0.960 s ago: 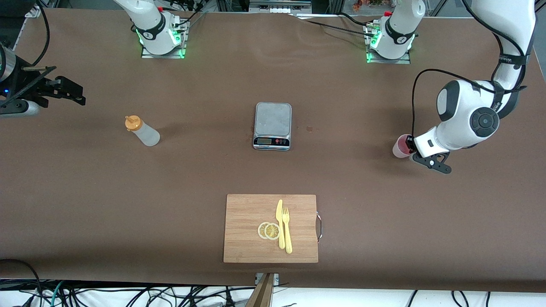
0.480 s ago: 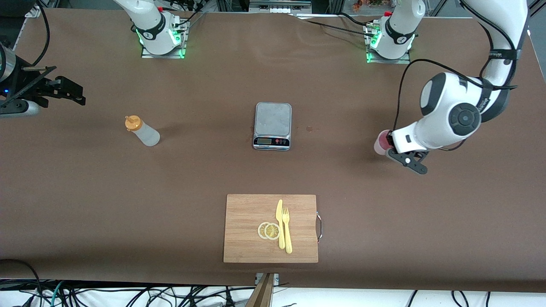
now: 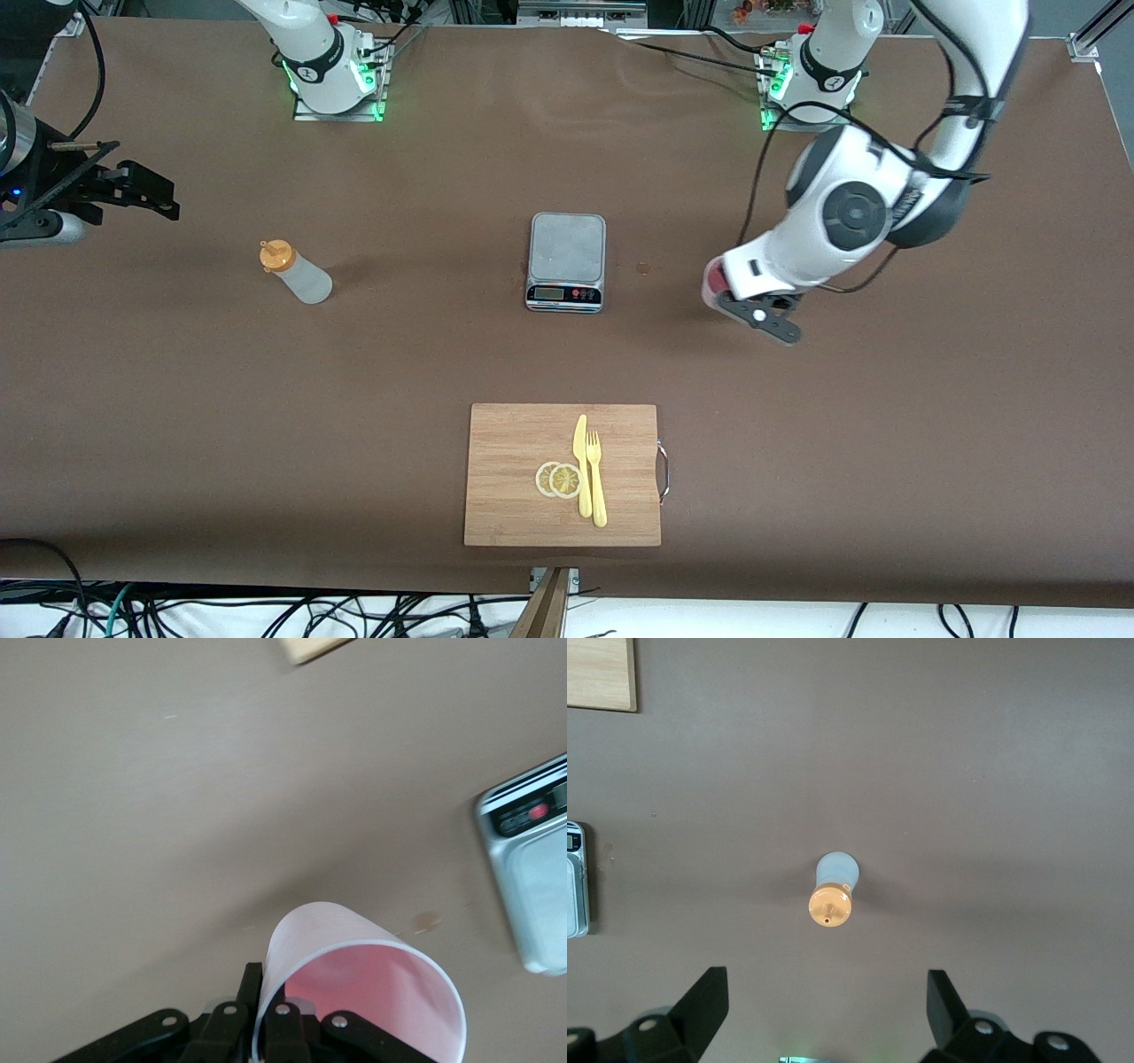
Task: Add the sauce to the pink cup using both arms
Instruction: 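Carry the pink cup with the left gripper over the scale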
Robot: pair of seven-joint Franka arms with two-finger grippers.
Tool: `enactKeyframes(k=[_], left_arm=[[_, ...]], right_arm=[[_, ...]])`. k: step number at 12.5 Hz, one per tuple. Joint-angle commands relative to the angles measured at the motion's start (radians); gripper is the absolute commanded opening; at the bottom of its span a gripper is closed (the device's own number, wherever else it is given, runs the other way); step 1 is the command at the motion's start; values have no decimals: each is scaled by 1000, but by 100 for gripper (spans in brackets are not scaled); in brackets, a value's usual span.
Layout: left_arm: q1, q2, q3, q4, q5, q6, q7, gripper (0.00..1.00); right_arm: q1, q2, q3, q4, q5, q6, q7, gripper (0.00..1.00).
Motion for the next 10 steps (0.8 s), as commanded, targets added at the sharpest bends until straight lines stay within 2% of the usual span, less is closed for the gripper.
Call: enactKeyframes(k=[1, 6, 10], left_arm=[[-85, 106, 5, 129, 4, -27, -134, 0], [-220, 265, 5, 300, 10, -16, -298, 0], [-326, 298, 6, 311, 16, -12, -421, 0]], right_arm=[[-1, -1, 2, 2, -4, 4, 12, 99], [-1, -1, 2, 2, -4, 6, 12, 99], [-1, -1, 2, 2, -4, 4, 12, 99]])
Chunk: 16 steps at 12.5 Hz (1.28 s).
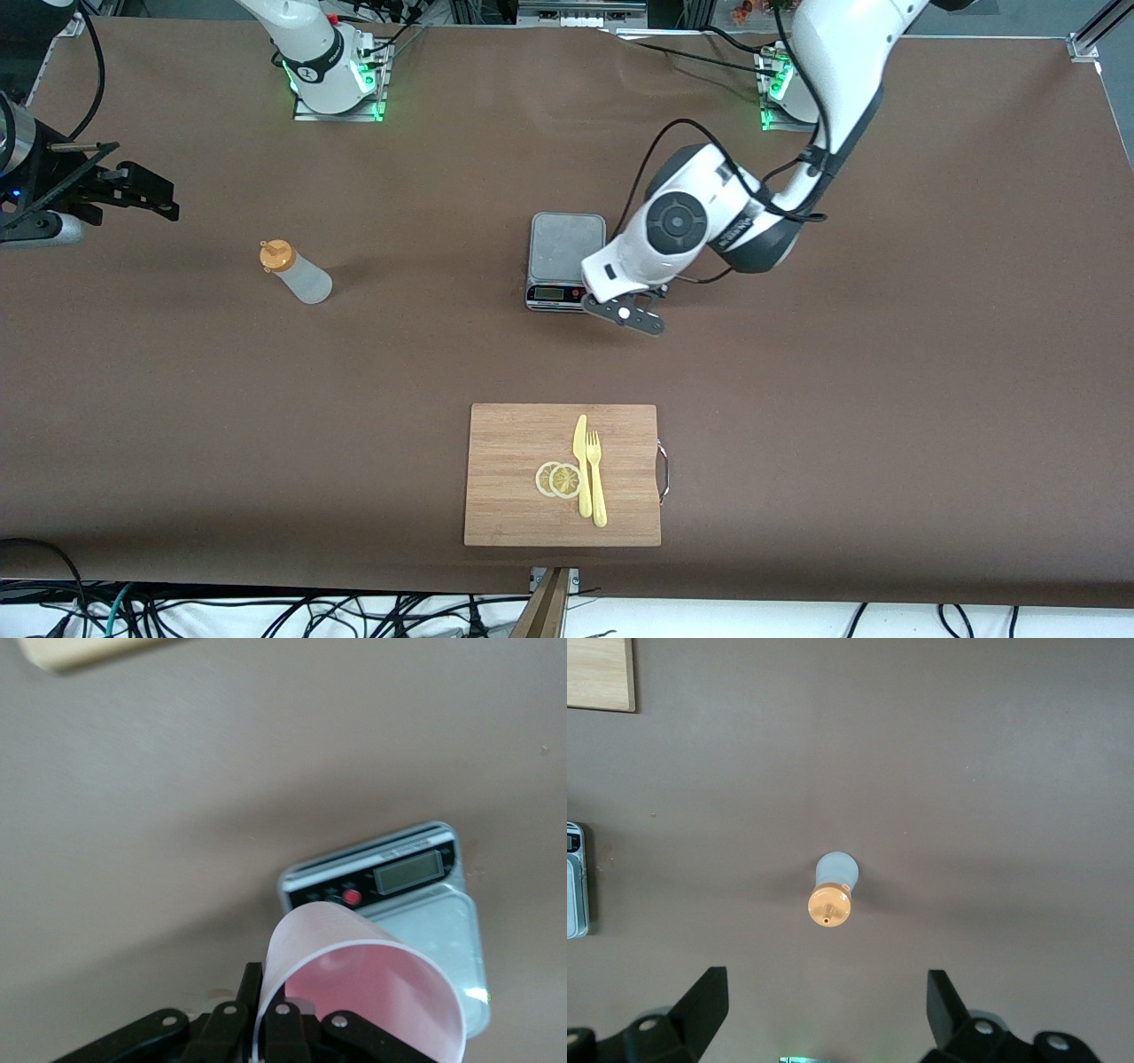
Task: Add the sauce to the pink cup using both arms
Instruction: 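Carry the pink cup with the left gripper over the scale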
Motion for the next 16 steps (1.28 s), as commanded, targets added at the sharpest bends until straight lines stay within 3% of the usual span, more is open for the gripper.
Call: enactKeyframes(k=[1, 16], left_arm=[[-63, 29, 9, 26, 17, 8, -56, 0], [-183, 41, 16, -42, 80, 35, -165, 0]], right_arm=[[0, -1, 2, 2, -4, 4, 11, 99], [3, -1, 4, 4, -4, -5, 13, 99]])
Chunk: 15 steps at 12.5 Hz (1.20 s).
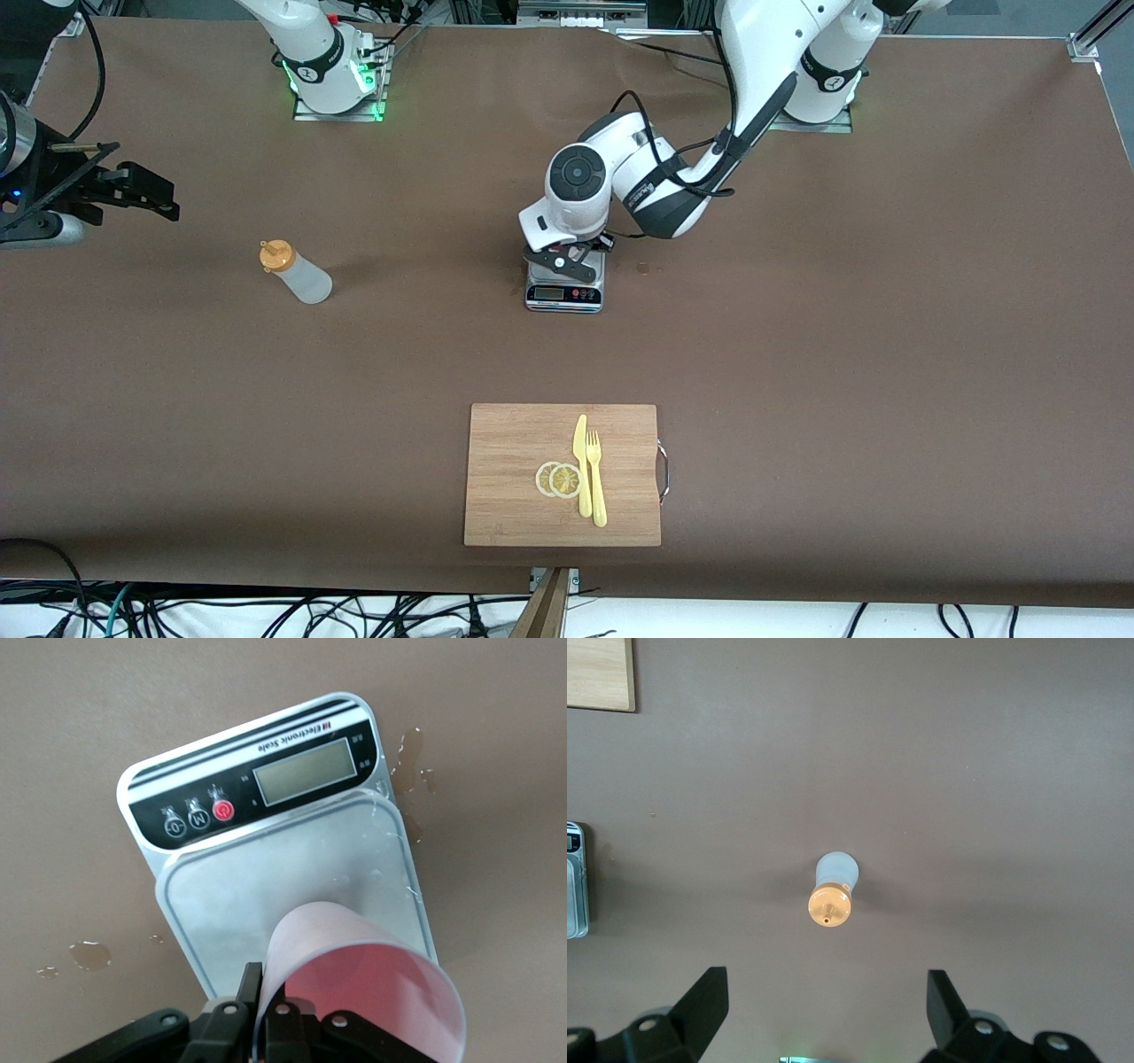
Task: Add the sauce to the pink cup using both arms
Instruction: 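Carry the pink cup with the left gripper over the scale, then lower the pink cup onto the scale and open the left gripper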
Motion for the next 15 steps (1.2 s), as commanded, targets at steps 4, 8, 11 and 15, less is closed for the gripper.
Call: enactKeyframes(k=[4, 8, 11, 15], left_arm=[[-2, -2, 10, -11, 24, 14, -77, 100], [-3, -25, 4, -8, 24, -39, -81, 100], [-12, -76, -7, 3, 10, -176, -81, 100], [3, -174, -24, 15, 5, -308, -69, 100]], right_arm=[[2, -2, 4, 2, -4, -5, 12, 99], [2, -3, 4, 2, -4, -6, 12, 99], [1, -2, 4, 2, -4, -6, 12, 99], [2, -2, 4, 2, -4, -6, 12, 99]])
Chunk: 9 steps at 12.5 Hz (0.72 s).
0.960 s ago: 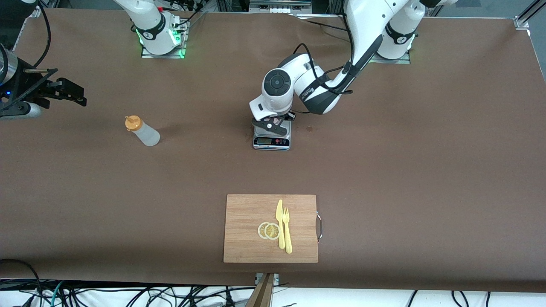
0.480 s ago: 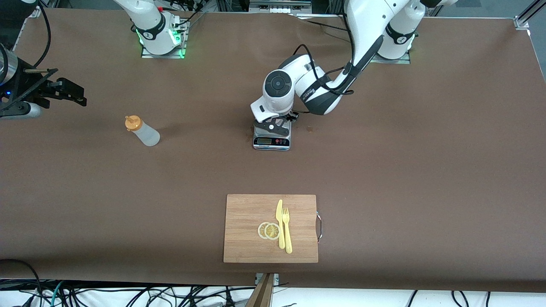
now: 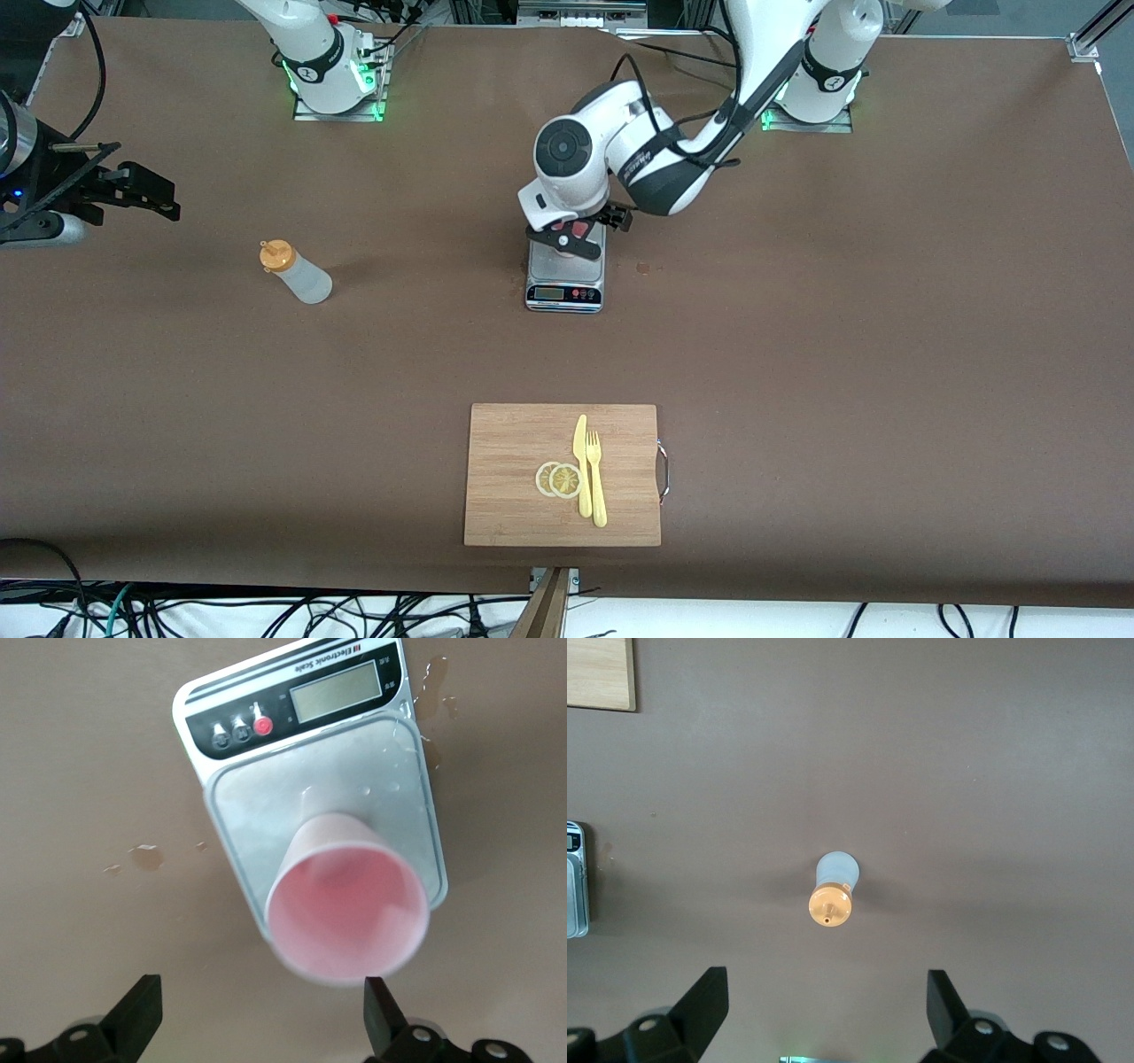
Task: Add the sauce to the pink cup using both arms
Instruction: 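Lower the pink cup onto the scale and open the left gripper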
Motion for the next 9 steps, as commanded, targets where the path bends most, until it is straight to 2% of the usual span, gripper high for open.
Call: enactKeyframes(k=[1, 6, 9], left_arm=[[7, -90, 3, 10, 5, -104, -7, 100], [150, -204, 2, 91, -13, -317, 22, 100], [259, -231, 2, 194, -18, -455, 76, 100]], right_arm=[[0, -2, 3, 3, -4, -6, 12, 99], [0, -2, 3, 3, -4, -6, 12, 99], [1, -2, 3, 3, -4, -6, 12, 99]])
